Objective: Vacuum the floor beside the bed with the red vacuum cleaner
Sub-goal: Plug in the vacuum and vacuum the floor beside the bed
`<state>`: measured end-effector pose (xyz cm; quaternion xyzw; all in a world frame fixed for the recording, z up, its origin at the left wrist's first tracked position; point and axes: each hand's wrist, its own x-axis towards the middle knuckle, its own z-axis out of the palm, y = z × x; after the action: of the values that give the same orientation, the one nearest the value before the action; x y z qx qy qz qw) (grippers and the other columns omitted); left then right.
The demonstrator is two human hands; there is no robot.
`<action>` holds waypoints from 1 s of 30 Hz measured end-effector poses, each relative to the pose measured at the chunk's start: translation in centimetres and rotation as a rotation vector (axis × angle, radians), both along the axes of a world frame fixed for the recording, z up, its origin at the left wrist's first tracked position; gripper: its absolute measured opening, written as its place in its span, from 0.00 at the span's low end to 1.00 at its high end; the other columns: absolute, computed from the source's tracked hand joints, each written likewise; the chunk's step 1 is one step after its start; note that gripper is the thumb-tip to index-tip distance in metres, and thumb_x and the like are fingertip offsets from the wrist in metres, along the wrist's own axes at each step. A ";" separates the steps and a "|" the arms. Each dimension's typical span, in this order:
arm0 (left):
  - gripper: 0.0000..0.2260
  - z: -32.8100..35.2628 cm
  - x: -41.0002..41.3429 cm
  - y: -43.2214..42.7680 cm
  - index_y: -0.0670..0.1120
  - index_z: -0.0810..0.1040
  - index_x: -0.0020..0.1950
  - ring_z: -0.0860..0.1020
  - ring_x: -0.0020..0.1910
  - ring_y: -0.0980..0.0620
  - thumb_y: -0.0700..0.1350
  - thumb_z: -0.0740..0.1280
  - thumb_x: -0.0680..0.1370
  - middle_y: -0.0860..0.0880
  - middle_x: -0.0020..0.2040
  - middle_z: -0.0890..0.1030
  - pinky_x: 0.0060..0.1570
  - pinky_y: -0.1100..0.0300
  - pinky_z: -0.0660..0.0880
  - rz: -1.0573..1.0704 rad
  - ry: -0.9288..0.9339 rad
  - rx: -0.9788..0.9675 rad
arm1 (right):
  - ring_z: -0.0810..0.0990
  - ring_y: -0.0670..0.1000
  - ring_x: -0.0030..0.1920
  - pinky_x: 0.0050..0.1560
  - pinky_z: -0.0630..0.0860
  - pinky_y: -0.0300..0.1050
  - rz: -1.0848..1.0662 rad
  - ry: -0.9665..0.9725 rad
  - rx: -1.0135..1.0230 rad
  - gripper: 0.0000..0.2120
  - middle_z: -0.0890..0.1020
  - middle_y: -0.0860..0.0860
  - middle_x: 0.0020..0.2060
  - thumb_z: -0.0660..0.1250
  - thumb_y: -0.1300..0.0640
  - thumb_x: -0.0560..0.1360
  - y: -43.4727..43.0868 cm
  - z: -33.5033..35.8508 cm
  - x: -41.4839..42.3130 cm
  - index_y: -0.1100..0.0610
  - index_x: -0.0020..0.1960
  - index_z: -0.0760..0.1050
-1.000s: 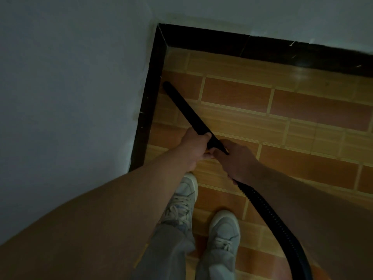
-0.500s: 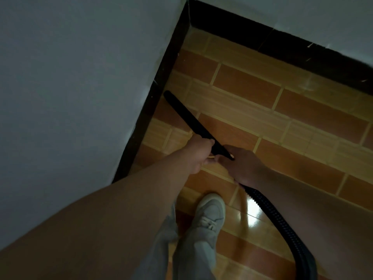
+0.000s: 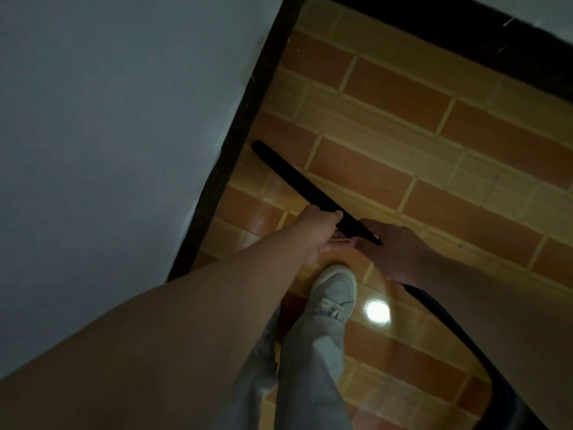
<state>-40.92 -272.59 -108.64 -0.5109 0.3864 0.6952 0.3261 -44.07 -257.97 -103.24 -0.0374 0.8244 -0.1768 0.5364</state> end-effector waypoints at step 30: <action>0.12 -0.4 4.9 -0.9 0.41 0.73 0.67 0.82 0.56 0.43 0.43 0.64 0.84 0.42 0.59 0.80 0.44 0.44 0.84 0.144 -0.020 -0.095 | 0.78 0.54 0.31 0.30 0.76 0.44 -0.174 -0.084 -0.082 0.15 0.80 0.56 0.37 0.61 0.41 0.81 -0.1 -1.5 5.4 0.39 0.67 0.71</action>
<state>-36.03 -273.51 -109.00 -0.5592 0.3778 0.6926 0.2547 -38.64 -258.10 -104.70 0.0199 0.7933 -0.2577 0.5513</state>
